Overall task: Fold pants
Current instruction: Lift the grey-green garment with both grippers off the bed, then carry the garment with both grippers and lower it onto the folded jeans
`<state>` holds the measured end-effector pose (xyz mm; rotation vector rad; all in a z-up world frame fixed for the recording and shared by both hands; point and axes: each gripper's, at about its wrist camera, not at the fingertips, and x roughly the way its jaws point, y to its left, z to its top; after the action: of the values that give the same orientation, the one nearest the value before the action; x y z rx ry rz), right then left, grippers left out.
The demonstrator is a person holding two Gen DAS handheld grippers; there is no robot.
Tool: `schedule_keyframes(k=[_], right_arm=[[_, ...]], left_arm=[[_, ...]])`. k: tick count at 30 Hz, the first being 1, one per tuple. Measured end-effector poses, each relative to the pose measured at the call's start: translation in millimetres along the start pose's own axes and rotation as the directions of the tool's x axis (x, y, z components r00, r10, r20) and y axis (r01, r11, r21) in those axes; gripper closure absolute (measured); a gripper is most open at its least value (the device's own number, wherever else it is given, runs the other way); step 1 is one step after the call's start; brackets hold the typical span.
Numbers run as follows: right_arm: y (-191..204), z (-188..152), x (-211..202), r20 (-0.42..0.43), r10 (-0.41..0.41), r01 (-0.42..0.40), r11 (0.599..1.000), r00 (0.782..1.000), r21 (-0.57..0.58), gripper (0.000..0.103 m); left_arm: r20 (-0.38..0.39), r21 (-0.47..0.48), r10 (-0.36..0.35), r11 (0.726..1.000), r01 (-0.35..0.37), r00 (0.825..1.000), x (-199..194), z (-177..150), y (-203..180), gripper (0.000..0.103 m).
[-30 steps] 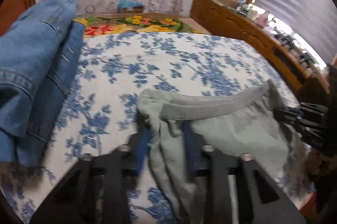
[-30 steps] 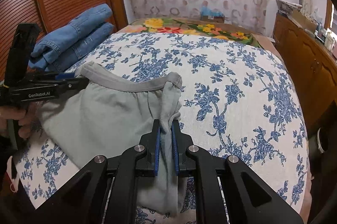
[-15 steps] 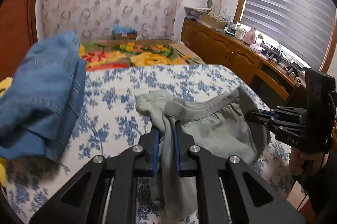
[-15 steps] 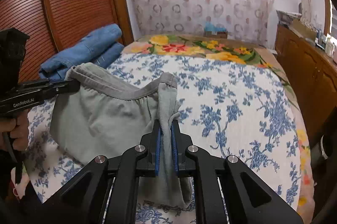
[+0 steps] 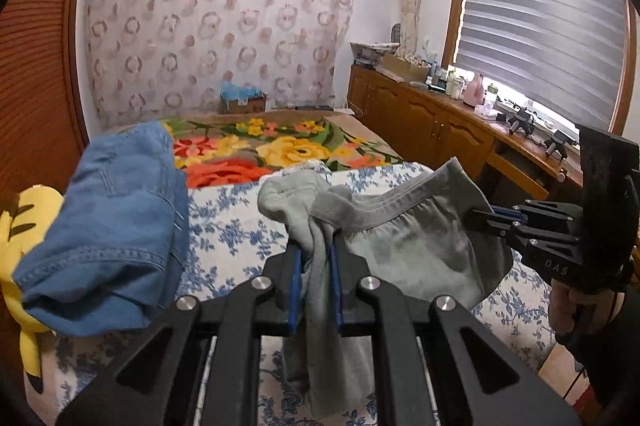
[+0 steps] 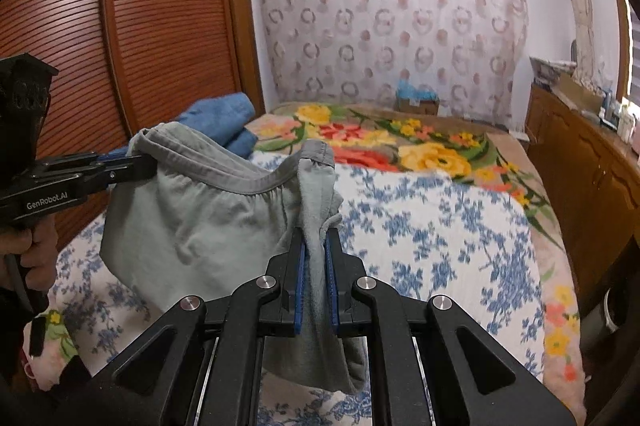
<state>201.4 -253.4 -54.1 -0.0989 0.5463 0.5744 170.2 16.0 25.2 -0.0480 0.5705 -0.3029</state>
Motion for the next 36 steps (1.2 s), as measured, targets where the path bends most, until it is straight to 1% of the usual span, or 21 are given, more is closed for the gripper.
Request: schedule_keyframes(k=[7,13,18,24,31,36], right_arm=[[10.3,21.1,-2.5,0.031,0.001,0.0,1.0,1.0,-0.029,0.097],[20.0,43.6,9.1,0.057,0.014,-0.011,0.998,0.998,-0.056,0.097],[32.4,65.0,25.8,0.08,0.042,-0.034,0.995,0.996,-0.09,0.097],[49.2,96.9,51.0,0.106,0.095,-0.081,0.989,0.99,-0.127,0.097],[74.1,133.4,83.0,0.132,0.164,-0.138,0.973,0.978,-0.183,0.097],[93.5,158.1,111.9,0.135,0.203,-0.167,0.957,0.97,-0.236,0.097]], left_arm=[[0.036,0.011,0.019,1.0,-0.02,0.999,-19.5,9.1,6.1,0.094],[0.058,0.01,0.046,0.999,-0.047,0.997,-29.2,15.3,20.7,0.094],[0.09,0.003,0.074,0.997,-0.075,0.993,-38.5,21.2,41.2,0.094],[0.12,-0.014,0.107,0.994,-0.106,0.987,-47.1,31.0,71.8,0.094],[0.146,-0.036,0.188,0.982,-0.185,0.971,-54.0,46.0,109.1,0.094],[0.158,-0.068,0.244,0.969,-0.236,0.957,-56.6,47.8,134.7,0.094]])
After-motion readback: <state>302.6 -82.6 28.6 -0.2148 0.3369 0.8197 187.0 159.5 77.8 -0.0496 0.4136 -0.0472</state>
